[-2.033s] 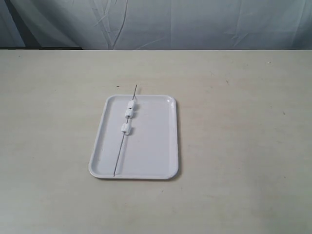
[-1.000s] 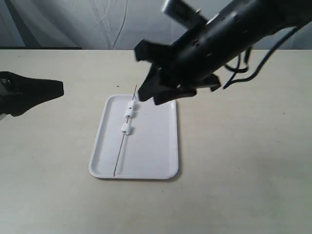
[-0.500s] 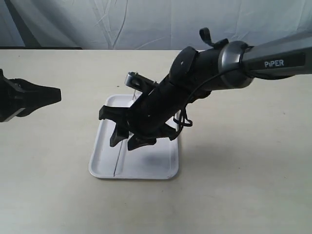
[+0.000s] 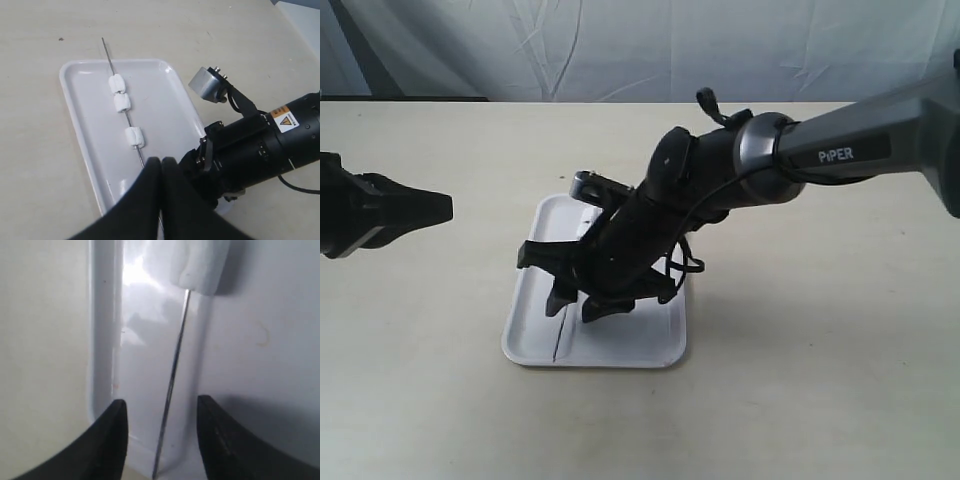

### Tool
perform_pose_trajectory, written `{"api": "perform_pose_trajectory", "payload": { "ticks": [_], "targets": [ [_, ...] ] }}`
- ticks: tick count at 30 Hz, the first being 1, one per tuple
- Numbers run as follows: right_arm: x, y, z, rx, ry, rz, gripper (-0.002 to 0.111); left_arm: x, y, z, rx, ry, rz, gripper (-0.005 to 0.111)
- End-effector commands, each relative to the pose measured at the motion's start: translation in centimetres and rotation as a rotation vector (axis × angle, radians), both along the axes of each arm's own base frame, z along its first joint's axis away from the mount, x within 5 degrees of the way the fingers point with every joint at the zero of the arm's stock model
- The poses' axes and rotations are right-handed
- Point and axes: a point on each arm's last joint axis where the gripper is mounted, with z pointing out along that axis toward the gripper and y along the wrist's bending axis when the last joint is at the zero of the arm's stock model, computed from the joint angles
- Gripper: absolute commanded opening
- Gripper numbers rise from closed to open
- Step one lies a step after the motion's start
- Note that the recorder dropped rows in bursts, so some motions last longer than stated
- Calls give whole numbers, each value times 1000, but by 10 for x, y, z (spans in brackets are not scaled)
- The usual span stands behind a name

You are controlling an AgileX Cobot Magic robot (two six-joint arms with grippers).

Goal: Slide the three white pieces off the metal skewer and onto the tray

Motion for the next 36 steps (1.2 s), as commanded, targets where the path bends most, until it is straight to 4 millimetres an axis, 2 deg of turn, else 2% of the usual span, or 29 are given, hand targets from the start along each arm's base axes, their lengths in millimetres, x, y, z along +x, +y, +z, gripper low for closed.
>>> {"api": "perform_pose_trajectory", "payload": {
  "ticks": [1, 10, 23, 26, 31, 36],
  "targets": [
    [-1, 11, 1, -2, -3, -22, 43, -1, -2, -1, -18, 12, -18, 0],
    [-8, 27, 0, -139, -62, 21, 40, -3, -4, 0, -30, 15, -35, 0],
    [-8, 23, -5, -192, -48, -19, 39, -3, -4, 0, -36, 17, -44, 0],
    [-7, 23, -5, -188, -43, -34, 33, -3, -4, 0, -36, 17, -44, 0],
    [-7, 24, -5, -183, -42, -39, 8, -3, -4, 0, -36, 17, -44, 0],
    [-7, 24, -5, -181, -43, -41, 5, -3, -5, 0, -37, 17, -46, 0]
  ]
}}
